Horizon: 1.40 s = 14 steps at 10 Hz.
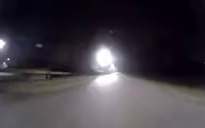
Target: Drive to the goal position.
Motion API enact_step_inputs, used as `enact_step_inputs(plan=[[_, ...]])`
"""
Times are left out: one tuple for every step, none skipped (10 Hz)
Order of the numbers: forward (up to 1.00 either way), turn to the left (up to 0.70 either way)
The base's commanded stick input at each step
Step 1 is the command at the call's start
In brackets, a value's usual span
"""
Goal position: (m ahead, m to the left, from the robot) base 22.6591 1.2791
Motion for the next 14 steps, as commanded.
enact_step_inputs(plan=[[1.0, -0.05], [1.0, -0.07], [1.0, -0.08], [1.0, -0.08], [1.0, -0.07], [1.0, -0.02], [1.0, 0.0], [1.0, 0.0], [1.0, 0.0], [1.0, 0.0], [1.0, 0.0], [1.0, 0.0], [1.0, 0.0], [1.0, 0.0]])
